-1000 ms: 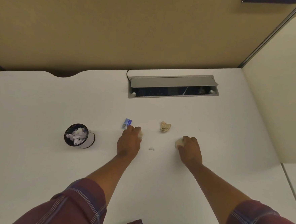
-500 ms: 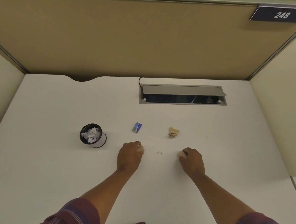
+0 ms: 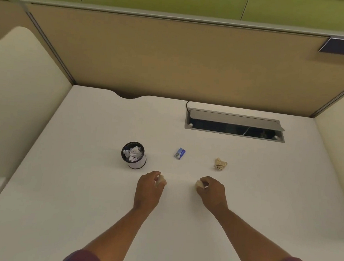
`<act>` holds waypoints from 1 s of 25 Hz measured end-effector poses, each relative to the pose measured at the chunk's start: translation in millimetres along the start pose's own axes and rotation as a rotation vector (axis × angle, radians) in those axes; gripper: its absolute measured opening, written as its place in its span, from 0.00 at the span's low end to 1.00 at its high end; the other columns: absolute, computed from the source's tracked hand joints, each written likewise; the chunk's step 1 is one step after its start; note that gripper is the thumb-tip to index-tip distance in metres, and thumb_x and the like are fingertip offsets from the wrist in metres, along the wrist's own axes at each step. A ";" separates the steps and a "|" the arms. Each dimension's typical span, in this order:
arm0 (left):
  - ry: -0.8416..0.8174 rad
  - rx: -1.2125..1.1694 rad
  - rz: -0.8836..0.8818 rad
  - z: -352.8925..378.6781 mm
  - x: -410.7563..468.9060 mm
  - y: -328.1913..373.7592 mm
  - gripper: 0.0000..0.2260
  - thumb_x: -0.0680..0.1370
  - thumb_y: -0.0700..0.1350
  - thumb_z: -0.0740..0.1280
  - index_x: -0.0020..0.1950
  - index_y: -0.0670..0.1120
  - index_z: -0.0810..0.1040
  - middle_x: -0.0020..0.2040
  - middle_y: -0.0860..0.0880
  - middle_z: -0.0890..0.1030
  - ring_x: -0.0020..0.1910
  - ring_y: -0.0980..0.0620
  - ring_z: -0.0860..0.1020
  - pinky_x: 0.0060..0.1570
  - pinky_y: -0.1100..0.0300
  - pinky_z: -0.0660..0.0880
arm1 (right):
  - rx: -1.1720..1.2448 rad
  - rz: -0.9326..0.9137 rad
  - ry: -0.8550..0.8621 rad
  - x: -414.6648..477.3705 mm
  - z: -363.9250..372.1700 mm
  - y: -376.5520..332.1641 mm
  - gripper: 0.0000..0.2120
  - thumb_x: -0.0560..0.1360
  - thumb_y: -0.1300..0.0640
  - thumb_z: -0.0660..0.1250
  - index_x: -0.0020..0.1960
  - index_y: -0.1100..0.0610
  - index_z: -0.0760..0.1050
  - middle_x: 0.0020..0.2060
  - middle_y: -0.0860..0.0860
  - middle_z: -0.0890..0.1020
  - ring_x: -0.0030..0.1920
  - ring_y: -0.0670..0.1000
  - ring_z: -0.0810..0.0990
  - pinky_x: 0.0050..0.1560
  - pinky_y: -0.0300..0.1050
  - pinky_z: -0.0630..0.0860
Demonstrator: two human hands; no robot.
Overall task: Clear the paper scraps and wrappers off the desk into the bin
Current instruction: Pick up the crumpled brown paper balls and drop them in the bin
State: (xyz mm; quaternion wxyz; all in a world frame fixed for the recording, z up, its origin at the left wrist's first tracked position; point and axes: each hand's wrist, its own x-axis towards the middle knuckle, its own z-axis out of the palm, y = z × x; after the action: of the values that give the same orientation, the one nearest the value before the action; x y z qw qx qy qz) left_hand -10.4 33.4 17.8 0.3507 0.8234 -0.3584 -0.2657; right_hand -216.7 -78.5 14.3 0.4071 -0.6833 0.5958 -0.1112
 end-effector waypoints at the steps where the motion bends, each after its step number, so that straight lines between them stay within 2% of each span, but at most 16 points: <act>1: 0.046 -0.049 -0.008 -9.4 0.3 -0.2 0.07 0.75 0.49 0.71 0.50 0.58 0.75 0.37 0.62 0.80 0.44 0.57 0.80 0.45 0.50 0.82 | 0.019 -0.031 -0.019 1.9 8.1 -11.3 0.03 0.76 0.55 0.69 0.45 0.53 0.81 0.40 0.46 0.85 0.40 0.47 0.82 0.38 0.36 0.74; 2: 0.090 -0.081 -0.008 -18.9 1.3 -0.1 0.07 0.75 0.50 0.71 0.48 0.59 0.76 0.39 0.61 0.82 0.44 0.59 0.80 0.44 0.52 0.81 | 0.040 -0.057 -0.035 4.6 16.2 -23.5 0.03 0.76 0.54 0.69 0.45 0.52 0.81 0.40 0.45 0.85 0.40 0.46 0.82 0.38 0.34 0.72; 4: 0.167 -0.097 0.004 -37.9 4.7 -2.4 0.10 0.75 0.49 0.73 0.44 0.65 0.77 0.44 0.66 0.82 0.46 0.63 0.80 0.42 0.58 0.79 | 0.070 -0.110 -0.058 11.5 33.2 -51.7 0.03 0.76 0.52 0.69 0.46 0.50 0.81 0.41 0.44 0.84 0.40 0.43 0.82 0.38 0.34 0.71; 6: 0.228 -0.109 -0.023 -56.8 9.3 -6.8 0.14 0.75 0.49 0.74 0.43 0.69 0.76 0.42 0.65 0.82 0.46 0.61 0.80 0.43 0.60 0.77 | 0.082 -0.172 -0.063 18.1 50.7 -80.9 0.05 0.76 0.50 0.69 0.47 0.51 0.81 0.41 0.43 0.84 0.40 0.41 0.81 0.39 0.34 0.71; 9: 0.318 -0.150 -0.077 -81.5 20.7 -14.6 0.07 0.77 0.50 0.74 0.54 0.59 0.82 0.43 0.62 0.81 0.47 0.52 0.80 0.48 0.51 0.80 | 0.060 -0.271 -0.083 27.7 73.4 -120.7 0.08 0.78 0.48 0.68 0.51 0.52 0.81 0.43 0.43 0.84 0.41 0.43 0.81 0.41 0.36 0.74; 11: 0.374 -0.186 -0.105 -95.1 31.0 -19.8 0.10 0.77 0.51 0.75 0.57 0.53 0.82 0.46 0.58 0.82 0.48 0.49 0.80 0.50 0.50 0.80 | 0.019 -0.324 -0.102 35.6 86.5 -146.5 0.09 0.78 0.48 0.66 0.51 0.52 0.80 0.43 0.45 0.83 0.43 0.46 0.81 0.42 0.42 0.77; 13: 0.422 -0.231 -0.128 -106.5 40.0 -24.6 0.13 0.76 0.52 0.75 0.59 0.51 0.82 0.49 0.56 0.84 0.49 0.49 0.81 0.50 0.52 0.80 | -0.002 -0.361 -0.122 42.7 97.3 -167.6 0.09 0.77 0.48 0.64 0.48 0.52 0.78 0.41 0.47 0.83 0.42 0.48 0.80 0.42 0.47 0.78; 16: 0.465 -0.268 -0.173 -117.5 47.7 -36.5 0.15 0.76 0.53 0.75 0.61 0.51 0.82 0.49 0.56 0.84 0.49 0.51 0.81 0.51 0.53 0.80 | -0.120 -0.455 -0.158 53.3 114.1 -187.6 0.06 0.77 0.49 0.64 0.48 0.51 0.75 0.41 0.48 0.81 0.42 0.51 0.79 0.40 0.49 0.77; 20: 0.480 -0.298 -0.204 -122.2 50.1 -48.0 0.14 0.76 0.56 0.75 0.60 0.55 0.81 0.48 0.60 0.83 0.50 0.53 0.81 0.51 0.56 0.80 | -0.457 -0.561 -0.141 63.4 135.0 -199.9 0.07 0.75 0.55 0.66 0.42 0.50 0.67 0.36 0.48 0.76 0.41 0.56 0.75 0.39 0.49 0.70; 22: 0.489 -0.306 -0.212 -123.2 52.4 -51.3 0.15 0.76 0.56 0.75 0.60 0.55 0.81 0.48 0.60 0.83 0.50 0.53 0.81 0.50 0.57 0.79 | -0.689 -0.659 -0.059 64.4 142.7 -199.2 0.05 0.73 0.57 0.68 0.42 0.49 0.73 0.41 0.49 0.78 0.44 0.56 0.76 0.40 0.47 0.65; 23: 0.490 -0.311 -0.215 -122.9 53.8 -52.4 0.15 0.76 0.56 0.75 0.60 0.55 0.81 0.48 0.60 0.84 0.50 0.53 0.81 0.50 0.57 0.79 | -0.741 -0.678 -0.026 64.8 145.2 -196.6 0.03 0.72 0.57 0.70 0.44 0.50 0.78 0.48 0.50 0.79 0.47 0.57 0.77 0.42 0.47 0.66; 25: 0.483 -0.319 -0.220 -121.9 56.5 -53.5 0.14 0.76 0.56 0.75 0.60 0.55 0.81 0.49 0.59 0.84 0.51 0.53 0.80 0.50 0.59 0.77 | -0.744 -0.610 -0.016 65.9 147.6 -193.6 0.06 0.71 0.56 0.72 0.47 0.47 0.82 0.63 0.52 0.75 0.56 0.58 0.75 0.50 0.51 0.68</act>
State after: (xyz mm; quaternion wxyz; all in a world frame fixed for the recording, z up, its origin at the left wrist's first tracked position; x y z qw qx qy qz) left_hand 129.1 63.4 40.9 0.5199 0.8310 -0.1271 -0.1516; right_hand 34.9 -83.7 30.7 0.0884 -0.9270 0.3645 0.0003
